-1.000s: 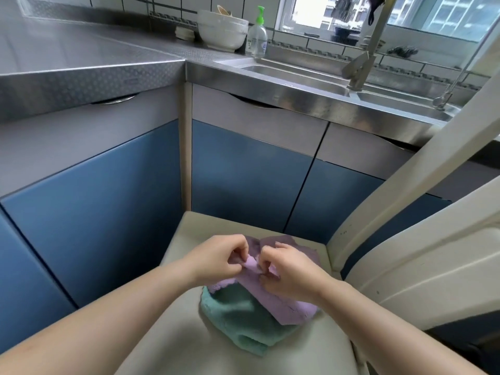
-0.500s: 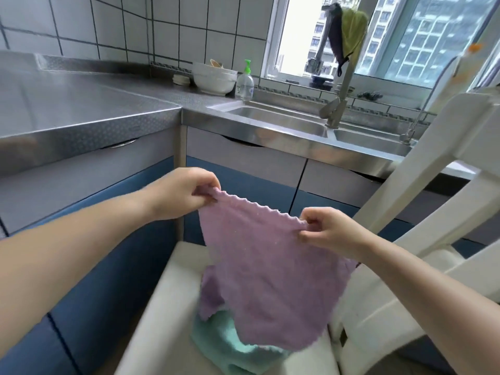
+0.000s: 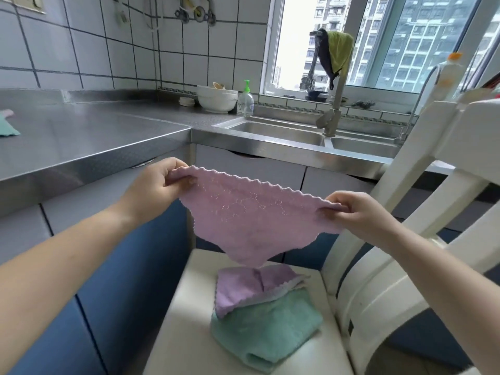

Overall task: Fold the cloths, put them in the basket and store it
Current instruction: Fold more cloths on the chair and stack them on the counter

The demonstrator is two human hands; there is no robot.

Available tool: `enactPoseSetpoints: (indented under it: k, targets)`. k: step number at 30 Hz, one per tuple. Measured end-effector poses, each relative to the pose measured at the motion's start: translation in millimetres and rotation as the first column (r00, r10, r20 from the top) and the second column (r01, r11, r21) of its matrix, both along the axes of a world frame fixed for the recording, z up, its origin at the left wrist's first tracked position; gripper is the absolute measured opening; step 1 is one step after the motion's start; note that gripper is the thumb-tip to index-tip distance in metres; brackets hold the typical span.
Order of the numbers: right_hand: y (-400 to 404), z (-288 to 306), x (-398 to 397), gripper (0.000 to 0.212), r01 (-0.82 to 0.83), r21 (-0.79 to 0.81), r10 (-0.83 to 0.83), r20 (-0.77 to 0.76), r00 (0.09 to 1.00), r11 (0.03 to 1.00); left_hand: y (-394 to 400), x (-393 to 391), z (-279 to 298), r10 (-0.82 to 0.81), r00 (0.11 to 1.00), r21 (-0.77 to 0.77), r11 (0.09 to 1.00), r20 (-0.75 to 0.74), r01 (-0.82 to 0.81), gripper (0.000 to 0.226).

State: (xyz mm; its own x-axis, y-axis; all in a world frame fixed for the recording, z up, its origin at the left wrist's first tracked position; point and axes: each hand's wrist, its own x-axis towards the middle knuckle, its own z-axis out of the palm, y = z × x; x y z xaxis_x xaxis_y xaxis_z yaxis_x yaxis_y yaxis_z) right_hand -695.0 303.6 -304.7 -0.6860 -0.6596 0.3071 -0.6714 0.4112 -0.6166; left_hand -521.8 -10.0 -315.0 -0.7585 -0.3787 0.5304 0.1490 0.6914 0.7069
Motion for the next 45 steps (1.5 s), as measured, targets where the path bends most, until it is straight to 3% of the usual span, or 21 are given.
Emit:
enactPoseSetpoints:
  k: [6,9,12,16,21,24,25,28,29,35,45]
  targets:
    - [28.7,-48.1,62.3,0.009,-0.106,-0.186,0.154,0.265,0.952,0.977,27.1,72.6,-49.1,-0.132,0.991,0.151,0.980,0.032,0.126,0.020]
    - [43.1,-91.9,89.7,0.010,-0.149,-0.083,0.170,0.385,0.907,0.985,46.5,108.5,-95.3,-0.131,0.981,0.190,0.976,0.142,0.102,0.027]
    - [55.5,-151.5,118.2,0.008,-0.172,0.065,0.116,0.509,0.853,0.983,66.7,142.8,-156.2,-0.128,0.936,0.234,0.971,0.327,0.051,0.017]
    - [67.0,-215.4,147.8,0.047,-0.126,0.202,-0.036,0.647,0.762,0.971,87.9,171.9,-211.9,-0.112,0.852,0.303,0.951,0.511,-0.057,0.027]
    - [73.2,-236.6,162.7,0.053,-0.058,0.252,-0.134,0.681,0.720,0.966,99.2,183.2,-237.9,-0.112,0.767,0.278,0.957,0.632,-0.089,0.014]
    - [74.5,-235.0,162.2,0.071,-0.153,0.306,-0.128,0.729,0.673,0.940,95.9,184.2,-246.4,-0.132,0.699,0.284,0.953,0.702,-0.104,0.022]
    - [72.9,-233.3,160.2,0.070,-0.162,0.325,-0.144,0.739,0.658,0.932,95.3,183.2,-248.0,-0.128,0.691,0.283,0.952,0.711,-0.115,0.023]
    - [66.7,-231.1,148.8,0.019,-0.080,0.332,-0.202,0.729,0.654,0.940,94.3,175.3,-244.5,-0.064,0.729,0.293,0.937,0.681,-0.192,0.015]
    - [63.8,-230.6,144.0,0.011,-0.026,0.303,-0.212,0.723,0.657,0.953,94.1,171.1,-242.7,-0.044,0.752,0.309,0.926,0.658,-0.216,0.011]
    - [44.2,-241.5,118.7,0.011,0.185,0.213,-0.281,0.649,0.708,0.959,81.2,139.8,-241.6,0.014,0.807,0.347,0.898,0.591,-0.270,0.008]
    - [33.1,-266.0,97.9,0.014,0.206,0.275,-0.334,0.581,0.742,0.939,68.8,108.4,-257.7,0.148,0.764,0.158,0.937,0.628,-0.312,0.017]
